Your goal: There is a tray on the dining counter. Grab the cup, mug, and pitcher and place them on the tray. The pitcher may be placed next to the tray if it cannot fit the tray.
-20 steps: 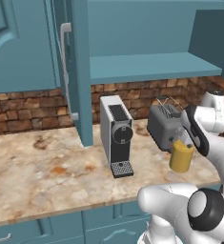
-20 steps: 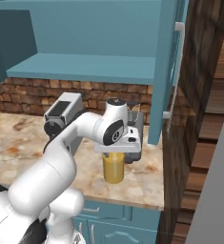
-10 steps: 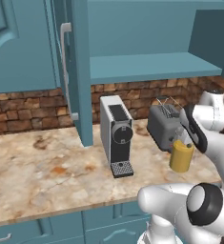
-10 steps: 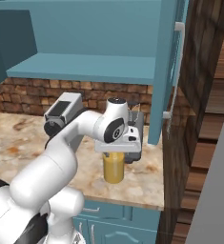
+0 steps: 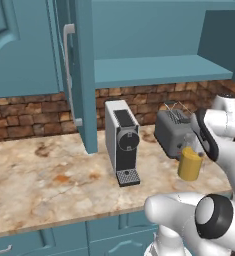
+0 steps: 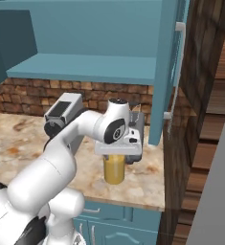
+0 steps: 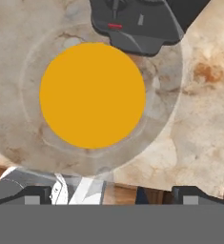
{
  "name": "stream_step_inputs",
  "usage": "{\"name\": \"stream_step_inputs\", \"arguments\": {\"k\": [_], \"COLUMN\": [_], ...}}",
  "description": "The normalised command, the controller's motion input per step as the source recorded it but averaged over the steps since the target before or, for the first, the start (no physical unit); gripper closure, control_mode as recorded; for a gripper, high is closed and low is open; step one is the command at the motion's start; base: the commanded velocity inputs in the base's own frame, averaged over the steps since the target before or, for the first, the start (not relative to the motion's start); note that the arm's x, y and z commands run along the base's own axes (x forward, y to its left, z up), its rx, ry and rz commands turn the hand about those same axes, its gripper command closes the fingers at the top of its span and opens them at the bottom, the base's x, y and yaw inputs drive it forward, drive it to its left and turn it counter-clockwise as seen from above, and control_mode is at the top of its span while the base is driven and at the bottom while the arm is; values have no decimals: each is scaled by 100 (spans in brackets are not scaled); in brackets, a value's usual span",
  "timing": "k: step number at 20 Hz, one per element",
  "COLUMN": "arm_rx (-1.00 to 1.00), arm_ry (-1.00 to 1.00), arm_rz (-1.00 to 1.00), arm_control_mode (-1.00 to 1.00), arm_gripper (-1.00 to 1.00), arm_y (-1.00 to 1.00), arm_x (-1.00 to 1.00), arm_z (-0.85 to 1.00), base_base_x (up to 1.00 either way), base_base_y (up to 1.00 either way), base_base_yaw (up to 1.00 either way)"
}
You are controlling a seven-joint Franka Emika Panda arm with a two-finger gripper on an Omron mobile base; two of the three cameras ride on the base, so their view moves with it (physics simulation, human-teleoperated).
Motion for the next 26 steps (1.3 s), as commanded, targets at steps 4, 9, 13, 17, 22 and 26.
{"name": "stream_step_inputs", "arguments": {"k": [4,9,13,17,22,26], "arm_rx": [0,0,0,0,0,0], "arm_ry": [0,-8,-6,-1,-1,0], "arm_rz": [2,0,2,3,1,2], "arm_control_mode": [-100,-100,-100,-100,-100,-100], "arm_gripper": [-100,-100,-100,-100,-100,-100], "arm_y": [1,0,7,26,3,0], "arm_x": [-14,4,1,2,7,0], "arm_z": [0,0,0,0,0,0], "base_base_x": [0,0,0,0,0,0], "base_base_y": [0,0,0,0,0,0], "base_base_yaw": [0,0,0,0,0,0]}}
